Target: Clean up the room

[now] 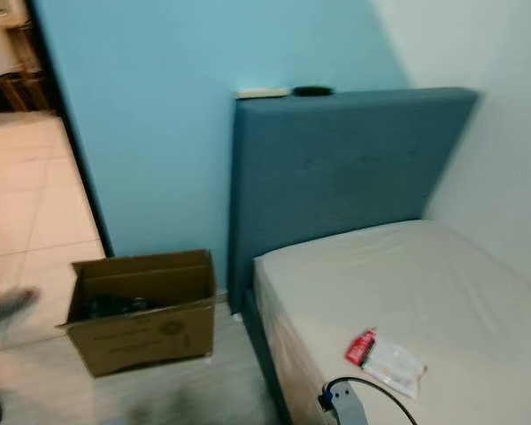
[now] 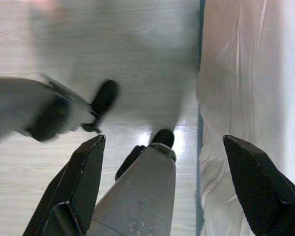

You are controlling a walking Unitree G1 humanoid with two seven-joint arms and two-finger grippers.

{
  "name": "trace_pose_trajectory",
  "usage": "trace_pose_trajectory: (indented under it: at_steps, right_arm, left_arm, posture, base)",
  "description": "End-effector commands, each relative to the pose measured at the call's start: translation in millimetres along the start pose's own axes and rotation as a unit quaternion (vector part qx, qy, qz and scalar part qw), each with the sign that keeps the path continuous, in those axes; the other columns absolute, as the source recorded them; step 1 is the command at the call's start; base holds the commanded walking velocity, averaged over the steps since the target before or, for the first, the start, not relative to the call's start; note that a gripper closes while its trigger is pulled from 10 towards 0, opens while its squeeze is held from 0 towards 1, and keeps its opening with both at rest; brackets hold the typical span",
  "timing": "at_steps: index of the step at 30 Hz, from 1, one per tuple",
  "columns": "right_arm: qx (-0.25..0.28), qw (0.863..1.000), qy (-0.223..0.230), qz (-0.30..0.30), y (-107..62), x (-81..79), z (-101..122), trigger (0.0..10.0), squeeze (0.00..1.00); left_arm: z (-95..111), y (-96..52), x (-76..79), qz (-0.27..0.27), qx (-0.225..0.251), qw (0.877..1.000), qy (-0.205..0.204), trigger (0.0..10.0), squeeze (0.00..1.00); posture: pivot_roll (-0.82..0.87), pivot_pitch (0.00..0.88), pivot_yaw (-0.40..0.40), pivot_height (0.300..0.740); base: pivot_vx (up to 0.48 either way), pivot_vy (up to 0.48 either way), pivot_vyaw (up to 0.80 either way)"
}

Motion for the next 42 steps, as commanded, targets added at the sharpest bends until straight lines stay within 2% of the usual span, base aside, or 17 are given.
trace_pose_trajectory:
  at_steps: [1, 6, 8, 17, 20, 22, 26, 28, 30, 32, 34, 35, 38, 39, 40, 42]
  right_arm:
    - [0.001, 1.000, 0.005, -0.024, -0.2, 5.5, 2, 10.0, 0.00]
    - [-0.010, 0.999, -0.001, -0.041, -1.1, 10.9, 0, 10.0, 0.00]
    - [-0.013, 0.999, 0.016, -0.037, -1.2, 10.3, -1, 10.0, 0.00]
    - [-0.013, 0.998, 0.025, -0.051, -2.2, 14.3, -3, 10.0, 0.00]
    - [-0.009, 0.997, 0.026, -0.066, -2.5, 17.1, -2, 10.0, 0.00]
    - [0.000, 0.996, 0.054, -0.072, -2.4, 19.1, 2, 10.0, 0.00]
    - [0.054, 0.987, 0.119, -0.089, -3.2, 32.1, 33, 10.0, 0.00]
    - [0.058, 0.986, 0.126, -0.090, -3.4, 33.4, 37, 10.0, 0.00]
    - [0.104, 0.976, 0.158, -0.109, -8.6, 50.5, 67, 10.0, 0.00]
    - [0.104, 0.976, 0.158, -0.109, -8.6, 50.5, 67, 10.0, 0.00]
    - [0.162, 0.962, 0.183, -0.119, -17.8, 67.9, 105, 10.0, 0.00]
    - [0.162, 0.962, 0.183, -0.119, -17.8, 67.9, 105, 10.0, 0.00]
    - [0.218, 0.947, 0.204, -0.118, -28.2, 79.3, 140, 10.0, 0.00]
    - [0.218, 0.947, 0.204, -0.118, -28.2, 79.3, 140, 10.0, 0.00]
    - [0.237, 0.941, 0.214, -0.115, -31.9, 81.7, 152, 10.0, 0.00]
    - [0.250, 0.936, 0.223, -0.109, -33.8, 81.7, 160, 10.0, 0.00]
  left_arm:
    - [9, 1.1, 2.6, -0.003, 0.012, 1.000, 0.000, 10.0, 0.00]
    - [9, 1.1, 3.2, -0.004, 0.012, 1.000, 0.001, 10.0, 0.00]
    - [9, 1.2, 3.4, -0.004, 0.011, 1.000, 0.002, 10.0, 0.00]
    - [10, 1.2, 3.0, -0.004, 0.011, 1.000, 0.005, 10.0, 0.00]
    - [10, 1.3, 2.7, -0.003, 0.011, 1.000, 0.010, 10.0, 0.00]
    - [11, 1.3, 2.5, -0.003, 0.011, 1.000, 0.011, 10.0, 0.00]
    - [12, 1.3, 1.5, -0.002, 0.013, 1.000, 0.011, 10.0, 0.00]
    - [12, 1.3, 1.4, -0.002, 0.013, 1.000, 0.011, 10.0, 0.00]
    - [21, 1.6, 0.0, -0.001, 0.030, 1.000, -0.006, 10.0, 0.00]
    - [21, 1.6, 0.0, -0.001, 0.030, 1.000, -0.006, 10.0, 0.00]
    - [40, 2.1, 0.6, -0.004, 0.061, 0.998, -0.028, 10.0, 0.00]
    - [40, 2.1, 0.6, -0.004, 0.061, 0.998, -0.028, 10.0, 0.00]
    - [68, 1.8, 7.0, -0.019, 0.102, 0.994, -0.042, 10.0, 0.00]
    - [68, 1.8, 7.0, -0.019, 0.102, 0.994, -0.042, 10.0, 0.00]
    - [78, 1.2, 11.0, -0.028, 0.117, 0.992, -0.042, 10.0, 0.00]
    - [83, 0.8, 13.5, -0.029, 0.125, 0.991, -0.035, 10.0, 0.00]
  posture:
    - [0.06, 0.000, -0.108, 0.740]
    - [0.06, 0.000, -0.106, 0.740]
    - [0.06, 0.000, -0.105, 0.740]
    - [0.06, 0.000, -0.103, 0.740]
    - [0.06, 0.000, -0.102, 0.740]
    - [0.06, 0.000, -0.100, 0.740]
    - [0.05, 0.000, -0.092, 0.740]
    - [0.05, 0.000, -0.092, 0.740]
    - [0.05, 0.000, -0.089, 0.730]
    - [0.05, 0.000, -0.089, 0.730]
    - [0.05, 0.000, -0.094, 0.720]
    - [0.05, 0.000, -0.094, 0.720]
    - [0.06, 0.000, -0.097, 0.705]
    - [0.06, 0.000, -0.097, 0.705]
    - [0.06, 0.000, -0.097, 0.695]
    - [0.06, 0.000, -0.096, 0.685]
  base:
    - [0.000, 0.000, 0.00]
    - [0.000, 0.000, 0.00]
    - [0.000, 0.000, -0.80]
    - [0.000, 0.000, -0.80]
    - [0.000, 0.000, 0.00]
    - [0.000, 0.000, 0.00]
    - [0.000, 0.000, 0.00]
    - [0.000, 0.000, 0.00]
    - [0.000, 0.000, 0.00]
    - [0.000, 0.000, 0.00]
    - [0.000, 0.000, 0.00]
    - [0.000, 0.000, 0.00]
    - [0.000, 0.000, 0.00]
    - [0.000, 0.000, 0.00]
    - [0.000, 0.000, 0.00]
    - [0.000, 0.000, 0.00]
Point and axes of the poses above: a point about 5 cm out from each wrist's last joint towards the gripper, its own y axis pointing out of the wrist towards the gripper, its own z axis along the axis of the wrist's last joint, x = y × z, the point moved 4 cm from there along y, pointing out of the wrist towards the gripper, and after that the axes turned 9 degrees about -y, right-handed, at the moved point
